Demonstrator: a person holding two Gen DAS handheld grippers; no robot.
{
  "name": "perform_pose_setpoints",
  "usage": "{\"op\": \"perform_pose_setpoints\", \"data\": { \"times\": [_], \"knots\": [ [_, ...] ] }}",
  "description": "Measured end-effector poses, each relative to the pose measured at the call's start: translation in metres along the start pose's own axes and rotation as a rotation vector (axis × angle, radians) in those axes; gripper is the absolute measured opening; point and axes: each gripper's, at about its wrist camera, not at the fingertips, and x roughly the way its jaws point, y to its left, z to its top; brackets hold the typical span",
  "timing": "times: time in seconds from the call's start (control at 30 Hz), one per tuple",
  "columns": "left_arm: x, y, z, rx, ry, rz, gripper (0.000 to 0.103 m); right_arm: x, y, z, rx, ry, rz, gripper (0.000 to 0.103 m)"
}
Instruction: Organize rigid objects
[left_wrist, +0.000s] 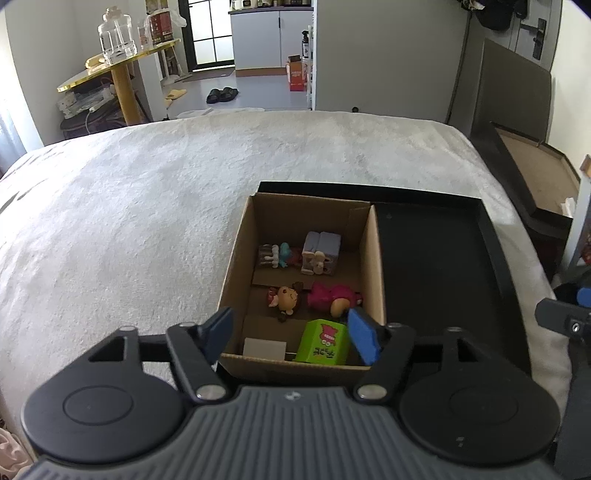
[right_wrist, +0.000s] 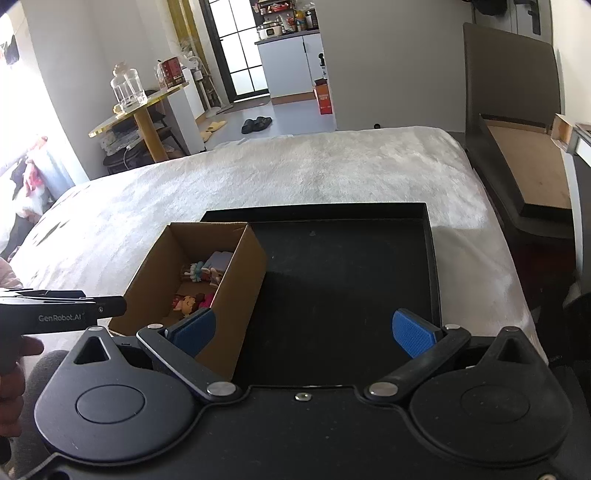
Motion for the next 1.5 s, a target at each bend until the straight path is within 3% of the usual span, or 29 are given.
{"op": "perform_pose_setpoints", "data": {
  "times": [0.33, 0.67, 1.5],
  "knots": [
    [-0.038, 0.007, 0.004, -0.002, -0.019, -0.089, 0.088, -0.027, 0.002, -0.001, 0.03, -0.018, 0.0, 0.103],
    [-0.076, 0.012, 0.0, -0.006, -0.037, -0.127, 0.098, -0.062, 0.014, -0.002, 0.061, -0.065, 0.038, 0.103],
    [-0.144, 0.031, -0.022, -0.011, -0.165, -0.194, 0.102, -0.113, 0.03, -0.003, 0.049, -0.12, 0.004, 0.103]
  ]
}}
